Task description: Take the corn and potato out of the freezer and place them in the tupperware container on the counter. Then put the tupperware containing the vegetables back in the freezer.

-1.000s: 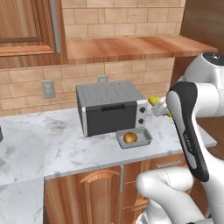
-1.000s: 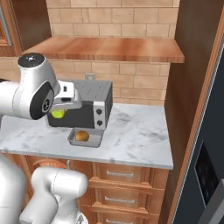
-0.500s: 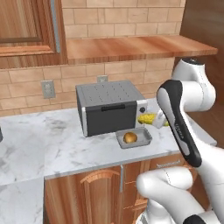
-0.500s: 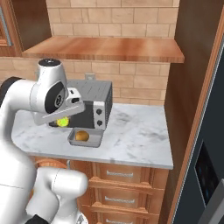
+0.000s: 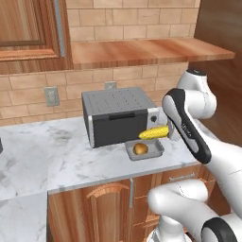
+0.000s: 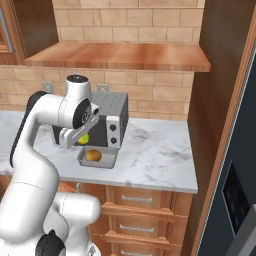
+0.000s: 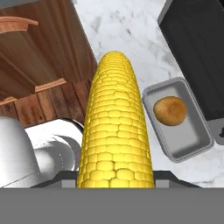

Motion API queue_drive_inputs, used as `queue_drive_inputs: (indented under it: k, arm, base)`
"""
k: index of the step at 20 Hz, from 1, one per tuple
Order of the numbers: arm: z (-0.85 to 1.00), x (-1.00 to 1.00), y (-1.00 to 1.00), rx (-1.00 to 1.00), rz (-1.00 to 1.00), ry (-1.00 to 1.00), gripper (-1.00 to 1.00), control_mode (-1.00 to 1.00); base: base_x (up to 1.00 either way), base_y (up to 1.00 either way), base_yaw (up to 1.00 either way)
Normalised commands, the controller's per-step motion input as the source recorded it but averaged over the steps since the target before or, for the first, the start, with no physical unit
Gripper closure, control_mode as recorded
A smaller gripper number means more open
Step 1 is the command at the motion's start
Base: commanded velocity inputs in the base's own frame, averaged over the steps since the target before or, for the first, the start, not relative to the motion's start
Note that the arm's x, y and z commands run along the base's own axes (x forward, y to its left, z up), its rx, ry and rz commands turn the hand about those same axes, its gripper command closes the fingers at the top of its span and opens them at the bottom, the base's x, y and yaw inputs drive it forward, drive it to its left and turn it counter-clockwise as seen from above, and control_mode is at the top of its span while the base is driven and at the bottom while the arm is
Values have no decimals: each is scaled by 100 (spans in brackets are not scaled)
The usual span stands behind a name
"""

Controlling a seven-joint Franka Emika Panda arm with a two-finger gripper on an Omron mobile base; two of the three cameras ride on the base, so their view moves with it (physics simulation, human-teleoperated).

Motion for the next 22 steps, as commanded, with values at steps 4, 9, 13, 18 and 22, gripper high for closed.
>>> queue_drive_inputs:
  k: [4, 9, 13, 18, 22]
  arm:
    - [-17, 36, 3, 0, 4, 0, 100, -100]
    - [-39, 36, 1, -3, -5, 0, 100, -100]
    - [-60, 48, 0, -4, 0, 0, 100, -100]
    - [-56, 60, 0, -1, 1, 0, 100, -100]
    - [-34, 80, -24, 0, 18, 0, 100, -100]
  base:
    - [0, 0, 0]
    - [0, 0, 0]
    - [0, 0, 0]
    - [0, 0, 0]
    - [0, 0, 0]
